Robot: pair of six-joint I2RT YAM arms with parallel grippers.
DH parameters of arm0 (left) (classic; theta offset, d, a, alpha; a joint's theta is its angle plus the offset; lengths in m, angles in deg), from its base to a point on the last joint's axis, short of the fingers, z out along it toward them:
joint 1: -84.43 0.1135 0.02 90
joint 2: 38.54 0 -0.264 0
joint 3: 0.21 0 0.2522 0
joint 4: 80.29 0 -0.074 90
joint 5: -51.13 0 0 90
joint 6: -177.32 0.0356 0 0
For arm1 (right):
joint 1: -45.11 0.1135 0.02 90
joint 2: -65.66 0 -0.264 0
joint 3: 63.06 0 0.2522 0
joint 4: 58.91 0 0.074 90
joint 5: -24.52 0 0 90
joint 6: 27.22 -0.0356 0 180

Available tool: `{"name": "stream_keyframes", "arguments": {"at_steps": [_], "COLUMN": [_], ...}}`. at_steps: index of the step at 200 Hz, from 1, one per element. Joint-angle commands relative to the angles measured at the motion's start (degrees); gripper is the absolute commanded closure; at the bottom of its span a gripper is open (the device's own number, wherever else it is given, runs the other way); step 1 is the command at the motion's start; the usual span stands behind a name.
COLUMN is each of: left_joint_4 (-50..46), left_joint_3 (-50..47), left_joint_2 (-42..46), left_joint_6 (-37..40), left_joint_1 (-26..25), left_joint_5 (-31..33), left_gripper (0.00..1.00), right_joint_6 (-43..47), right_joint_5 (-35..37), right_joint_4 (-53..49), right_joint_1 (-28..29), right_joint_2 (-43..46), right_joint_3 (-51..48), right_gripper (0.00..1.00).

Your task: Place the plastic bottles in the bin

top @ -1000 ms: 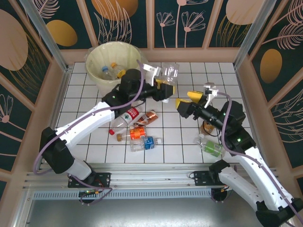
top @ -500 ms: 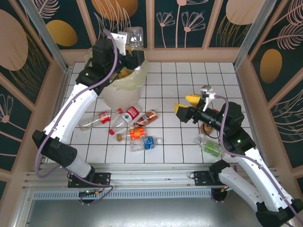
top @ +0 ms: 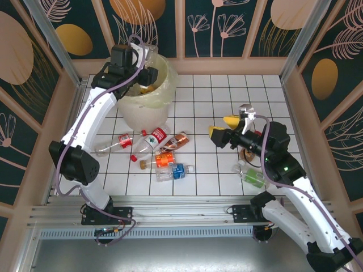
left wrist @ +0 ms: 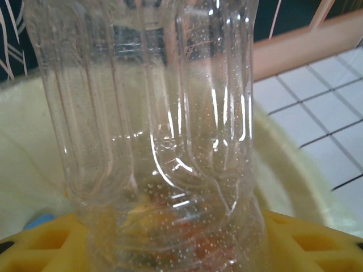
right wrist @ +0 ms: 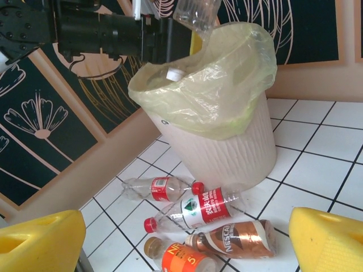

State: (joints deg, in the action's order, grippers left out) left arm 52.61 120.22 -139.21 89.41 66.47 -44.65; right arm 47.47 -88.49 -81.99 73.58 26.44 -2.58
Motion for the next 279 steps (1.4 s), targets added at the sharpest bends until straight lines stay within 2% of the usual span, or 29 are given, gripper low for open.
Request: {"name": "stream_keyframes", "arguments": {"at_steps": [1,66,125,171,189,212,230,258,279], "left_joint_4": [-4.84,-7.71,-8.15,-5.2,-2.88,-0.16,1.09,1.65,4.21], "left_joint_3": [2.31,1.03,0.85,2.11,1.68,-1.18,-5.03,-11.4,-19.52], "left_joint_2": [-1.81,-3.41,-1.5,2.13,6.66,11.81,16.25,22.21,27.35], "left_joint_6": [3.95,4.12,2.75,-0.72,-1.5,-0.77,-0.45,-3.63,-6.48], "left_joint_1": [1.37,1.82,1.8,1.79,1.83,1.81,1.87,1.7,1.06], "left_joint_5": [-3.58,-3.96,-4.14,-3.2,-3.89,-8.81,-15.57,-26.61,-30.11], "left_gripper": [0.39,0.33,0.18,0.12,0.1,0.06,0.01,0.01,0.01], "right_joint_6": [0.67,-0.07,-0.16,-0.16,-0.03,0.36,0.7,0.63,1.22], "right_joint_5": [0.15,0.07,0.59,0.85,0.77,-0.21,-2.74,-7.11,-9.26], "right_joint_4": [0.36,0.79,0.09,0.07,0.09,-0.15,-0.5,-1.53,-3.29], "right_joint_1": [-0.28,-0.21,-0.27,-0.21,-0.24,-0.27,-0.2,-0.17,-0.17], "right_joint_2": [-0.42,-1.03,-1.12,-1.38,-1.64,-2.21,-2.76,-3.31,-3.72], "right_joint_3": [1.18,0.32,0.01,-0.05,-0.05,0.28,0.73,2.23,3.91], "right_gripper": [0.07,0.07,0.07,0.07,0.07,0.07,0.07,0.07,0.07]}}
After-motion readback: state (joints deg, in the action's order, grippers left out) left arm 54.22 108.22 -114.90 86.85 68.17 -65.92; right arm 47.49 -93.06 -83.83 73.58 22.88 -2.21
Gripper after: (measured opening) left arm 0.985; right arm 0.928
